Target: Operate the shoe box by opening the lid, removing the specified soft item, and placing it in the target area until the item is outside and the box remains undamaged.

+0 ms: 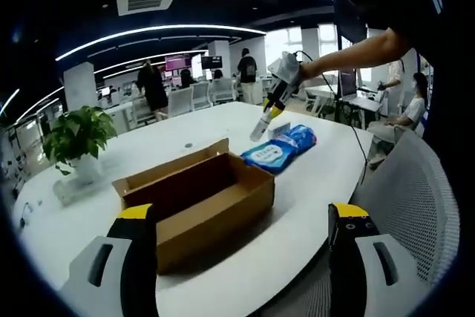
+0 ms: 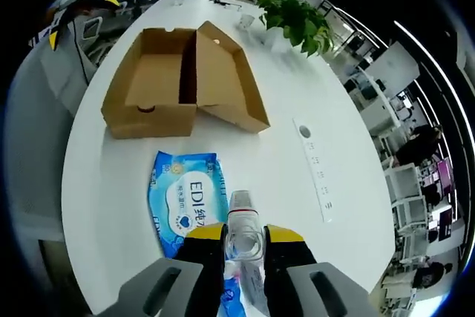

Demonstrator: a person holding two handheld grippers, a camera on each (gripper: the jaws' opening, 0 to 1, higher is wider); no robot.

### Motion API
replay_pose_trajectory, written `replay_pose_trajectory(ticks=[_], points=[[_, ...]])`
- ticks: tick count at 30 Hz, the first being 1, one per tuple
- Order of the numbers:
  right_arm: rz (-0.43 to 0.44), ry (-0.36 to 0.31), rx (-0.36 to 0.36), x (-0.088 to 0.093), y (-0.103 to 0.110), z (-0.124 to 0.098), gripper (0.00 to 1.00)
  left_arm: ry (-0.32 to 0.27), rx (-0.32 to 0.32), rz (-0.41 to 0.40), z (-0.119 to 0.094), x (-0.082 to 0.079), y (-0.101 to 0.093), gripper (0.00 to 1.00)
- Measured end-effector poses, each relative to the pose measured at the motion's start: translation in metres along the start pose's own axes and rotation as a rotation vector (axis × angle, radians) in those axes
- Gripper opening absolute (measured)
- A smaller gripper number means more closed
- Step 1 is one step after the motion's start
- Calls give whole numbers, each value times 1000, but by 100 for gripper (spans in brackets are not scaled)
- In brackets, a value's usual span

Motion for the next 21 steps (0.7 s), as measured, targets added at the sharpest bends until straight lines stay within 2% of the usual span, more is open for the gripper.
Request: replay_pose_trajectory(ticks=[5,15,21], points=[[-13,36,-9,1,-2,12,15,-5,-21,-6,3,5,5,100],[-78,133,-38,2,-11,31,15,50,-9,14,10,22,1,100],[-104,162,-58,-3,-15,38,15,28,-15,-4,9,21,2,100]])
Point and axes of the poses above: the point that each gripper's makers call its tool centre point, and the gripper's own axes: z roughly forward along the fingers, y roughly to its left, x roughly out of its underside, the point moved 4 cm from there along -z, roughly backward along the fingers, and after that the axes turned 15 degrees about z, right-handed, at the moved point
